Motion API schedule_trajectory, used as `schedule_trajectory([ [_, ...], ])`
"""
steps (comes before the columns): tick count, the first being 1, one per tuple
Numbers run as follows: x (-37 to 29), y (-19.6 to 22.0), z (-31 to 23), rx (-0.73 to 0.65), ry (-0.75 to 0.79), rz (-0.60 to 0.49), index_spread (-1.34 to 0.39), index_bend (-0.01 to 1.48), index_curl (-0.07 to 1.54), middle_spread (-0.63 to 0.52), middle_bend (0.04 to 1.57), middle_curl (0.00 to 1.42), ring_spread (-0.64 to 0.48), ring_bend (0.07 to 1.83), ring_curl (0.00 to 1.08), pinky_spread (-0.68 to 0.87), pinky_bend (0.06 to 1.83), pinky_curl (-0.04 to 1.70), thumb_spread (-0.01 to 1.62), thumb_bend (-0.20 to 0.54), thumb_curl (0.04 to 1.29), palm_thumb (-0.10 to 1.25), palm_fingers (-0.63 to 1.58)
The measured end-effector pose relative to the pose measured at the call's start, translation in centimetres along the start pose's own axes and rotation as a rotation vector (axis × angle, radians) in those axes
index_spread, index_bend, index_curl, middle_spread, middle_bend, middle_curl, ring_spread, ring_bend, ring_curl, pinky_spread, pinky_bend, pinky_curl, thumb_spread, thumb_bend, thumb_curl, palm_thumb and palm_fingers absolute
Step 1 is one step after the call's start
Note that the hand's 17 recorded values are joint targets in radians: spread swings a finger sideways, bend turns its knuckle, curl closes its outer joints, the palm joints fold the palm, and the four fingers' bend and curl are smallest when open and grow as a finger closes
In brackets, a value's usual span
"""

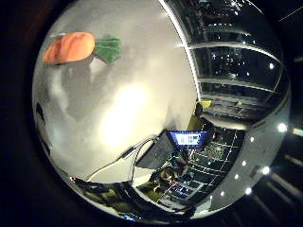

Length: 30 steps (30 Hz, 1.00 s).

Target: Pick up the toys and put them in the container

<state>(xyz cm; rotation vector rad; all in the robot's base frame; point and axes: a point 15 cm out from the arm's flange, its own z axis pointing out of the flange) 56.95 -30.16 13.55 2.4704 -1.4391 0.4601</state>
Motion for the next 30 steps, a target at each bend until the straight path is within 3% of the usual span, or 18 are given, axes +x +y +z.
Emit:
schedule_trajectory([
  [11, 1.3, -3.1, 2.9, 0.000, 0.006, -0.010, -0.46, 0.17, 0.27, -0.02, 0.19, 0.31, 0.08, 0.32, 0.26, 0.37, 0.47, 0.30, 0.92, -0.026, 0.46, 0.89, 0.09],
  [23, 0.7, -3.5, 6.6, -0.047, -0.016, -0.031, -0.49, 0.20, 0.33, -0.03, 0.17, 0.28, 0.08, 0.26, 0.25, 0.37, 0.43, 0.29, 0.91, -0.025, 0.45, 0.89, 0.14],
  [28, 0.3, -3.7, 7.1, -0.049, -0.021, -0.032, -0.50, 0.28, 0.36, -0.03, 0.16, 0.27, 0.08, 0.22, 0.24, 0.37, 0.39, 0.28, 0.91, -0.025, 0.45, 0.89, 0.18],
  [30, 0.3, -3.8, 7.0, -0.048, -0.021, -0.033, -0.53, 0.41, 0.39, -0.04, 0.15, 0.26, 0.08, 0.17, 0.23, 0.37, 0.35, 0.26, 0.91, -0.024, 0.45, 0.89, 0.24],
])
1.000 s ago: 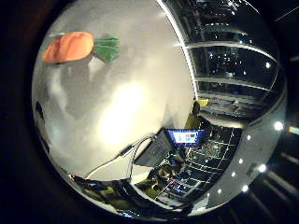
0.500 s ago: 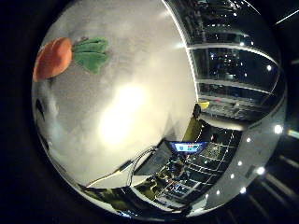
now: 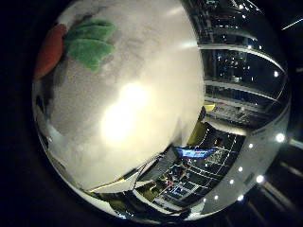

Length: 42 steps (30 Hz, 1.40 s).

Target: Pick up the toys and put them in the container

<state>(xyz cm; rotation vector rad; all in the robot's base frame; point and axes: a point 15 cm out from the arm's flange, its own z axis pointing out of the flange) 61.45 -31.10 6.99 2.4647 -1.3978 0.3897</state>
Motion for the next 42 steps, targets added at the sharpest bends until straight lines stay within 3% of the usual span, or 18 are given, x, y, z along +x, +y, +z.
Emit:
schedule_trajectory([
  [2, 0.0, 0.0, -0.1, 0.001, 0.001, 0.002, -0.54, 0.51, 0.42, -0.04, 0.15, 0.25, 0.07, 0.16, 0.22, 0.37, 0.32, 0.26, 0.91, -0.024, 0.45, 0.89, 0.26],
  [3, 0.1, 0.0, -0.1, 0.002, 0.000, 0.005, -0.57, 0.77, 0.49, -0.08, 0.16, 0.24, 0.05, 0.13, 0.19, 0.37, 0.26, 0.24, 0.90, -0.021, 0.44, 0.90, 0.36],
  [4, 0.1, 0.0, 0.0, 0.002, 0.000, 0.006, -0.56, 0.89, 0.54, -0.10, 0.18, 0.25, 0.04, 0.12, 0.17, 0.36, 0.23, 0.23, 0.91, -0.016, 0.44, 0.91, 0.39],
  [7, 0.5, 0.4, 0.1, 0.009, 0.002, 0.018, -0.55, 0.96, 0.57, -0.12, 0.19, 0.26, 0.02, 0.13, 0.16, 0.37, 0.22, 0.23, 0.91, -0.015, 0.43, 0.94, 0.39],
  [8, 0.7, 0.7, 0.2, 0.008, 0.001, 0.025, -0.53, 1.07, 0.60, -0.17, 0.23, 0.27, -0.01, 0.13, 0.13, 0.36, 0.19, 0.22, 0.91, 0.002, 0.44, 0.99, 0.48],
  [11, 1.3, 1.2, -0.1, 0.010, 0.005, 0.038, -0.48, 1.13, 0.62, -0.23, 0.26, 0.29, -0.05, 0.15, 0.11, 0.35, 0.19, 0.22, 0.90, -0.019, 0.43, 1.01, 0.47],
  [24, 6.5, 4.3, -7.2, 0.039, 0.081, 0.114, -0.45, 1.13, 0.58, -0.31, 0.33, 0.34, -0.12, 0.17, 0.09, 0.32, 0.19, 0.20, 0.90, -0.019, 0.40, 1.03, 0.53],
  [33, 4.6, 6.9, -15.7, 0.023, 0.021, 0.178, -0.44, 1.10, 0.56, -0.33, 0.36, 0.37, -0.16, 0.20, 0.09, 0.30, 0.18, 0.18, 0.92, -0.019, 0.40, 1.05, 0.59],
  [35, 3.3, 7.0, -18.1, 0.035, 0.009, 0.180, -0.45, 0.97, 0.52, -0.38, 0.45, 0.40, -0.27, 0.35, 0.13, 0.18, 0.18, 0.16, 0.92, -0.019, 0.40, 1.05, 0.78],
  [36, 2.3, 6.8, -19.5, 0.044, 0.001, 0.176, -0.45, 0.85, 0.48, -0.40, 0.49, 0.42, -0.33, 0.45, 0.15, 0.05, 0.29, 0.16, 0.92, -0.018, 0.40, 1.05, 0.95],
  [37, 1.2, 6.7, -20.6, 0.053, -0.009, 0.175, -0.45, 0.80, 0.47, -0.41, 0.50, 0.43, -0.35, 0.49, 0.17, -0.01, 0.32, 0.17, 0.92, -0.020, 0.40, 1.04, 0.97],
  [38, 0.1, 6.6, -21.5, 0.059, -0.022, 0.171, -0.45, 0.67, 0.44, -0.42, 0.55, 0.45, -0.39, 0.61, 0.22, -0.19, 0.49, 0.22, 0.92, -0.016, 0.40, 1.05, 1.13],
  [42, -5.3, 5.1, -25.0, 0.110, -0.069, 0.145, -0.47, 0.51, 0.43, -0.41, 0.62, 0.52, -0.40, 0.84, 0.34, -0.40, 0.74, 0.32, 0.93, -0.017, 0.41, 1.05, 1.17],
])
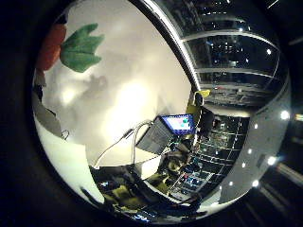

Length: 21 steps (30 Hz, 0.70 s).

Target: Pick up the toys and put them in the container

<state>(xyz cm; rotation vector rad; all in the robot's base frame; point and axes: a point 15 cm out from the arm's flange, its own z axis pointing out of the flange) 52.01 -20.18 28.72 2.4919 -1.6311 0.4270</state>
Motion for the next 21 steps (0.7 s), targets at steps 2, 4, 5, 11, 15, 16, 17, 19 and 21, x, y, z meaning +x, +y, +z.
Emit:
schedule_trajectory([
  [2, -3.3, -0.7, -1.4, 0.017, -0.019, -0.017, -0.47, 0.49, 0.43, -0.41, 0.65, 0.56, -0.39, 0.91, 0.40, -0.46, 0.86, 0.38, 0.94, -0.019, 0.41, 1.04, 1.14],
  [4, -6.0, -1.5, -2.7, 0.030, -0.029, -0.028, -0.48, 0.49, 0.45, -0.39, 0.70, 0.60, -0.38, 0.96, 0.44, -0.49, 0.93, 0.42, 0.94, -0.019, 0.42, 1.04, 1.12],
  [5, -7.4, -1.9, -3.3, 0.036, -0.032, -0.035, -0.48, 0.49, 0.46, -0.38, 0.72, 0.62, -0.38, 0.98, 0.45, -0.50, 0.96, 0.44, 0.94, -0.019, 0.42, 1.04, 1.11],
  [11, -16.1, -4.7, -6.3, 0.067, -0.057, -0.093, -0.49, 0.51, 0.53, -0.35, 0.77, 0.71, -0.36, 1.02, 0.52, -0.50, 1.03, 0.51, 0.95, -0.017, 0.44, 1.04, 1.05],
  [15, -22.0, -6.5, -7.7, 0.082, -0.074, -0.141, -0.49, 0.50, 0.56, -0.34, 0.77, 0.74, -0.35, 1.02, 0.55, -0.51, 1.03, 0.53, 0.95, -0.020, 0.44, 1.03, 1.04],
  [16, -23.1, -6.8, -7.9, 0.086, -0.078, -0.152, -0.50, 0.50, 0.57, -0.34, 0.77, 0.75, -0.35, 1.02, 0.55, -0.51, 1.03, 0.53, 0.95, -0.020, 0.45, 1.03, 1.04],
  [17, -24.5, -7.2, -8.0, 0.087, -0.082, -0.165, -0.50, 0.50, 0.58, -0.34, 0.77, 0.75, -0.35, 1.02, 0.56, -0.52, 1.02, 0.53, 0.95, -0.019, 0.45, 1.03, 1.04],
  [19, -27.3, -7.9, -8.2, 0.088, -0.091, -0.190, -0.50, 0.49, 0.59, -0.33, 0.77, 0.76, -0.35, 1.01, 0.56, -0.53, 1.01, 0.54, 0.95, -0.019, 0.45, 1.03, 1.04],
  [21, -29.5, -8.3, -7.9, 0.080, -0.099, -0.207, -0.50, 0.49, 0.60, -0.33, 0.77, 0.77, -0.36, 1.01, 0.57, -0.54, 0.99, 0.53, 0.95, -0.016, 0.45, 1.04, 1.05],
])
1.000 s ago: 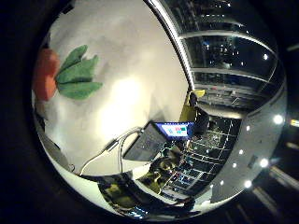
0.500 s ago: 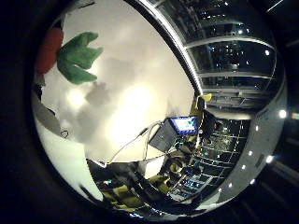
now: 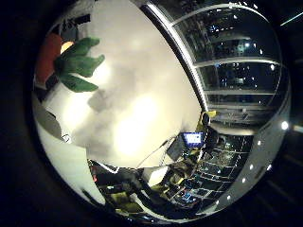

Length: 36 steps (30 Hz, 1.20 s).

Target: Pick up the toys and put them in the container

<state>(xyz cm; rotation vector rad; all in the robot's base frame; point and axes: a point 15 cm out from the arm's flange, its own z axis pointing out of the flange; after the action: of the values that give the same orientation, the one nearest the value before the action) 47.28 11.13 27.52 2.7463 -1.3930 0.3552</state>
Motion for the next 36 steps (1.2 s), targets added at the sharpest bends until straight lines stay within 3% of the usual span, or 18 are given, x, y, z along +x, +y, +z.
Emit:
schedule_trajectory([
  [2, -2.1, -0.7, 1.0, -0.018, -0.012, -0.024, -0.50, 0.47, 0.61, -0.33, 0.78, 0.78, -0.36, 1.00, 0.57, -0.55, 0.96, 0.53, 0.95, -0.017, 0.45, 1.04, 1.03],
  [5, -4.5, -1.5, 2.2, -0.032, -0.024, -0.059, -0.53, 0.28, 0.57, -0.34, 0.60, 0.73, -0.37, 1.01, 0.58, -0.58, 1.03, 0.56, 0.97, -0.022, 0.45, 1.02, 0.65],
  [6, -5.0, -1.6, 2.3, -0.034, -0.026, -0.068, -0.55, 0.27, 0.56, -0.31, 0.48, 0.68, -0.34, 0.93, 0.57, -0.51, 1.01, 0.57, 0.98, -0.024, 0.45, 1.01, 0.40],
  [9, -6.6, -2.0, 2.9, -0.043, -0.046, -0.086, -0.56, 0.32, 0.54, -0.23, 0.35, 0.61, -0.25, 0.75, 0.50, -0.31, 0.93, 0.55, 0.99, -0.020, 0.45, 1.00, 0.14],
  [10, -7.0, -2.0, 3.0, -0.044, -0.058, -0.085, -0.56, 0.32, 0.51, -0.16, 0.28, 0.55, -0.13, 0.60, 0.44, -0.12, 0.90, 0.53, 0.99, -0.025, 0.45, 0.98, 0.02],
  [14, -7.9, -2.1, 3.1, -0.043, -0.092, -0.073, -0.54, 0.27, 0.45, -0.08, 0.19, 0.47, 0.04, 0.49, 0.34, 0.21, 0.82, 0.44, 0.99, -0.022, 0.45, 0.97, 0.04],
  [18, -8.2, -2.2, 2.9, -0.037, -0.104, -0.071, -0.53, 0.22, 0.41, -0.05, 0.17, 0.42, 0.09, 0.47, 0.32, 0.34, 0.79, 0.40, 0.99, -0.022, 0.46, 0.96, 0.05],
  [29, -5.4, -1.1, -0.2, 0.004, -0.121, 0.016, -0.52, 0.19, 0.36, -0.03, 0.19, 0.33, 0.16, 0.42, 0.27, 0.44, 0.72, 0.32, 0.95, -0.023, 0.47, 0.93, 0.09],
  [36, -4.2, 3.2, -2.3, -0.083, -0.153, 0.070, -0.53, 0.20, 0.36, -0.03, 0.18, 0.31, 0.17, 0.34, 0.25, 0.44, 0.60, 0.26, 0.98, -0.022, 0.46, 0.92, 0.12],
])
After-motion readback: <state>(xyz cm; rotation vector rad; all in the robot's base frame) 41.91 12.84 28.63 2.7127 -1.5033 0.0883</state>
